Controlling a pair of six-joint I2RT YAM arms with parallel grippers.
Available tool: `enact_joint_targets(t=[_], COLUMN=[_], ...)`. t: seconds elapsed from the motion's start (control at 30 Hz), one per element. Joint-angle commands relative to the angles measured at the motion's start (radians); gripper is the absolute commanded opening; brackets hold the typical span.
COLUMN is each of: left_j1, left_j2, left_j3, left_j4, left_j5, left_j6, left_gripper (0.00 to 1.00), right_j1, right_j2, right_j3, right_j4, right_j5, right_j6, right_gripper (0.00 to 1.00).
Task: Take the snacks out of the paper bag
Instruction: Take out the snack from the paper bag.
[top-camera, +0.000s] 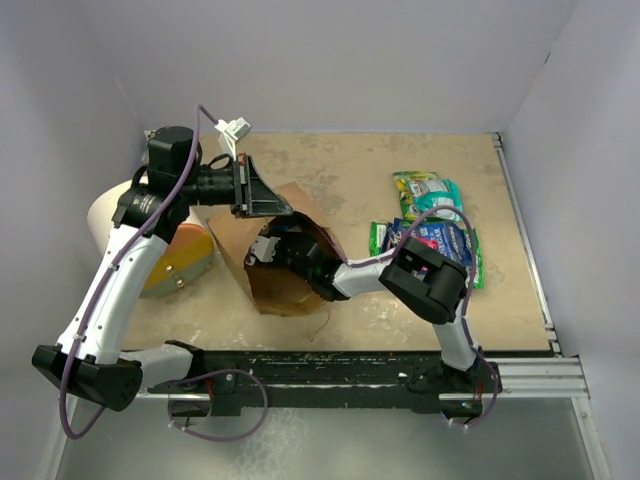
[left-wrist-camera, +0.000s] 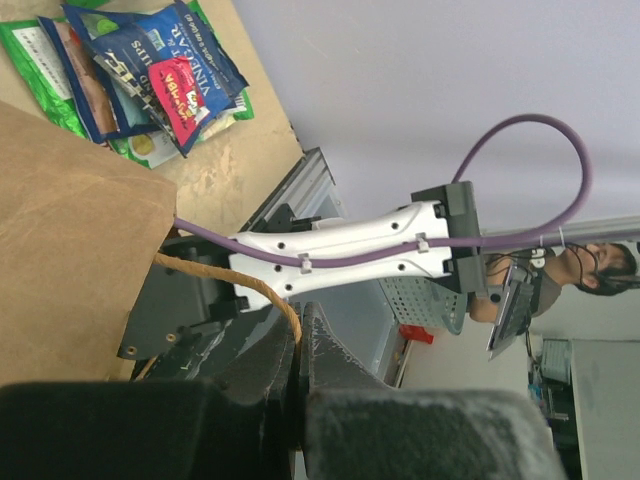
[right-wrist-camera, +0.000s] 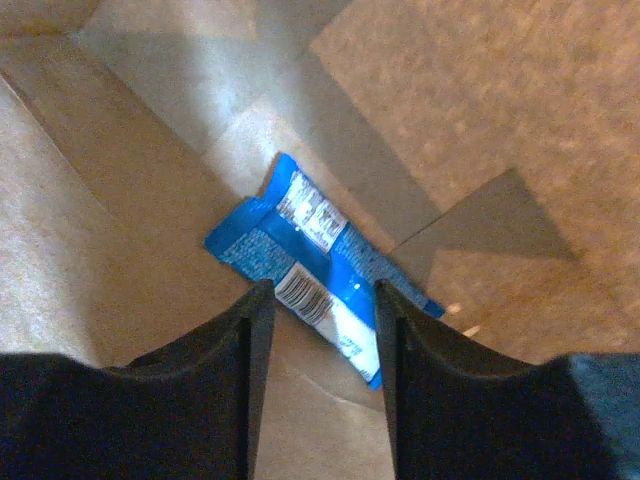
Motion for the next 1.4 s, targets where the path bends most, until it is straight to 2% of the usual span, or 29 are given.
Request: enact_joint_targets(t=[0.0,0.13,0.27,0.43,0.53,0.63,0.87,0.97,1.0,1.1,1.37], left_j1=[0.005,0.001,-0.01,-0.033,-0.047,-0.05,-0.05,-0.05,-0.049,-0.049,-0.046], left_j2=[-0.015,-0.009,-0.001,0.016,0.021,0.022,0.018,0.022,0.021,0.02,0.015], left_j3=[0.049,0.052,0.046,0.048,0.055,0.067,0.095,0.098,0.098,0.097,0.091], left_j4=[0.059,0.061,0.063,0.065,0.063,0.048,0.004,-0.002,-0.001,-0.011,-0.068], left_j5=[0.082,0.101,0.106,0.106,0.107,0.103,0.08,0.068,0.064,0.05,-0.048], left_j6=[0.038,0.043,0.042,0.041,0.042,0.049,0.081,0.088,0.089,0.093,0.124], left_gripper=[0.0,0.0,0.0,0.0,0.0,0.0,0.0,0.0,0.0,0.0,0.0], right_j1=[-0.014,-0.019,-0.024,-0.027,-0.031,-0.047,-0.058,-0.059,-0.06,-0.061,-0.061], right_j2=[0.031,0.053,0.076,0.133,0.179,0.217,0.214,0.207,0.21,0.206,0.056], right_j3=[0.045,0.073,0.098,0.185,0.265,0.344,0.346,0.328,0.327,0.315,0.194], right_j4=[0.068,0.041,0.036,0.012,-0.038,-0.11,-0.254,-0.294,-0.305,-0.296,-0.24], right_j5=[-0.027,-0.075,-0.115,-0.102,-0.064,-0.022,-0.008,0.0,0.008,0.029,-0.001], right_j6=[0.029,0.026,0.053,0.094,0.135,0.162,0.137,0.136,0.131,0.129,0.125], right_gripper=[0.51,0.6,0.76,0.89,0.93,0.93,0.8,0.63,0.52,0.37,0.03])
